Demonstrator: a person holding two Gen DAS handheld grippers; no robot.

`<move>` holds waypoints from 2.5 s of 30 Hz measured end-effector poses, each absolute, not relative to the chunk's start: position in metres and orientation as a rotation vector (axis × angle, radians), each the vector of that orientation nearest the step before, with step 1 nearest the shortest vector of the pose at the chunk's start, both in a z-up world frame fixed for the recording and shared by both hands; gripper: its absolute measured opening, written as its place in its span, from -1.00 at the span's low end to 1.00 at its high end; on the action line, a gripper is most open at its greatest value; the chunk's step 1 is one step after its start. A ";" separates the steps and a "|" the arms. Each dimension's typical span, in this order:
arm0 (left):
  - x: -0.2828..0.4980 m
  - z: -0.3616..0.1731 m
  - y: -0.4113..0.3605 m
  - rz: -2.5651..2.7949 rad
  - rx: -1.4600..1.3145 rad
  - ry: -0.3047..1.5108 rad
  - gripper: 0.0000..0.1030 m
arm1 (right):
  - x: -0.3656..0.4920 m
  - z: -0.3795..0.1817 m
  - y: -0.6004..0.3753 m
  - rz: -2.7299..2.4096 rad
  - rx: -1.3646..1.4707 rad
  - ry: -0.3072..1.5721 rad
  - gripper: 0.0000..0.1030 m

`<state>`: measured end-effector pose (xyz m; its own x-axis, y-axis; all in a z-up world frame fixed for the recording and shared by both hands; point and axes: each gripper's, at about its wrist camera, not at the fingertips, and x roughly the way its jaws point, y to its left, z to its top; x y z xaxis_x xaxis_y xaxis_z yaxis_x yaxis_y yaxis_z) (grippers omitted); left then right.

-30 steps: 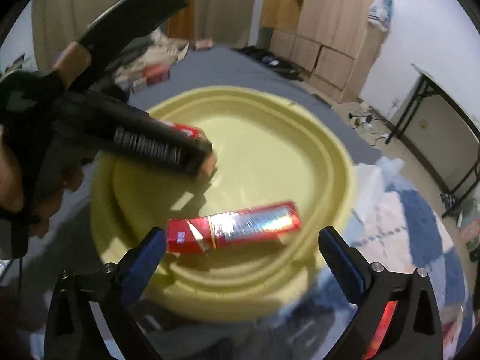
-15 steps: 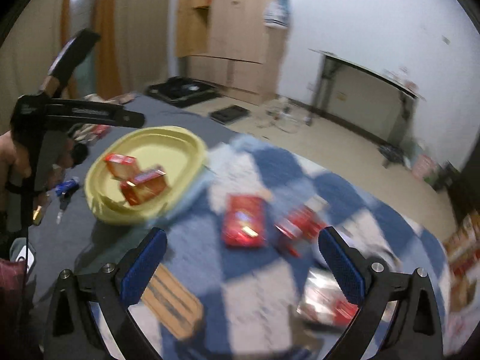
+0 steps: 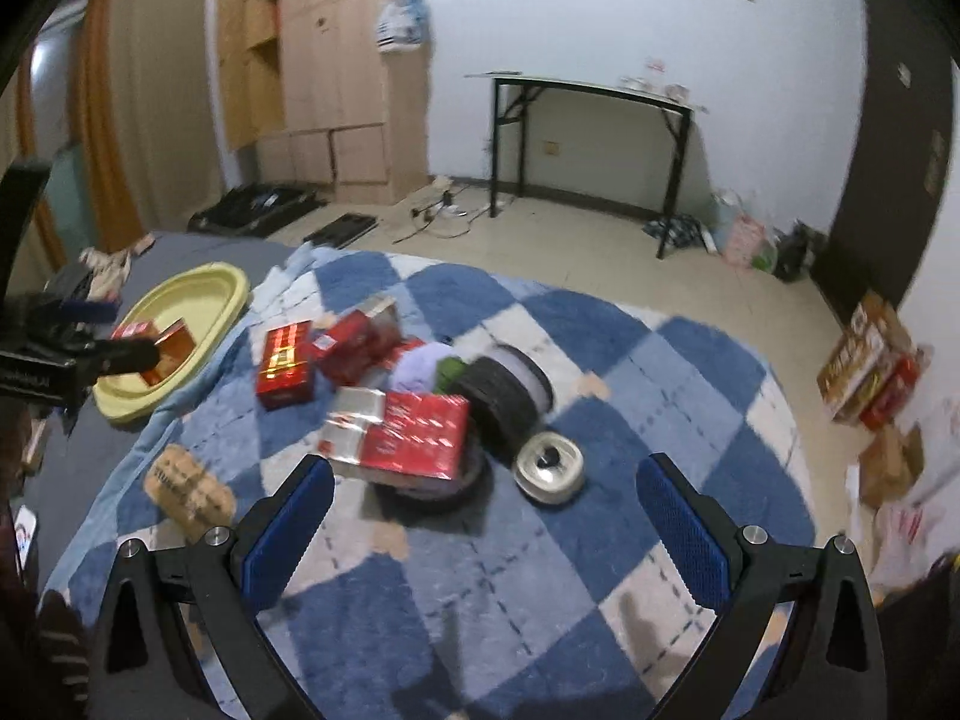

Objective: Organize rigid objects
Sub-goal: 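Withdraw both open tools from the tray back over the rug, then grasp a red Diamond pack with left tool while right tool grasps the silver tin, then carry the red pack to the yellow tray with left tool while right tool carries the tin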

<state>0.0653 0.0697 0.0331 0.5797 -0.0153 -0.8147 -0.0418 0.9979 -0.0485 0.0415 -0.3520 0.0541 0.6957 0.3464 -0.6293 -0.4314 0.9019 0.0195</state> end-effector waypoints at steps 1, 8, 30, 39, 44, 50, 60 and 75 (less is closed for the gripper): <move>0.066 0.026 0.071 0.015 -0.092 0.964 1.00 | 0.045 0.047 -0.355 0.414 -0.129 0.690 0.99; 0.082 -0.001 0.082 0.050 -0.113 0.997 1.00 | 0.074 0.040 -0.354 0.401 -0.120 0.765 0.99; 0.151 -0.042 0.086 0.265 -0.238 1.072 1.00 | 0.163 -0.076 -0.354 0.307 -0.151 0.835 0.79; 0.203 -0.080 0.100 0.248 -0.378 1.089 1.00 | 0.187 -0.076 -0.353 0.256 0.047 0.873 0.82; 0.199 -0.088 0.104 0.224 -0.445 1.058 1.00 | 0.193 -0.083 -0.348 0.238 0.042 0.853 0.82; 0.182 -0.090 0.095 0.187 -0.358 1.045 1.00 | 0.180 -0.085 -0.350 0.241 0.046 0.819 0.76; 0.164 -0.091 0.091 0.170 -0.261 1.015 0.58 | 0.172 -0.086 -0.343 0.305 -0.019 0.801 0.34; 0.155 -0.089 0.094 0.087 -0.175 0.973 0.20 | 0.162 -0.085 -0.338 0.313 -0.071 0.770 0.01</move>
<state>0.1555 0.0944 -0.0895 0.5604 -0.0049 -0.8282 -0.1517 0.9825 -0.1085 0.1624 -0.3384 -0.0848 0.6742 0.2523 -0.6941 -0.3041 0.9513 0.0505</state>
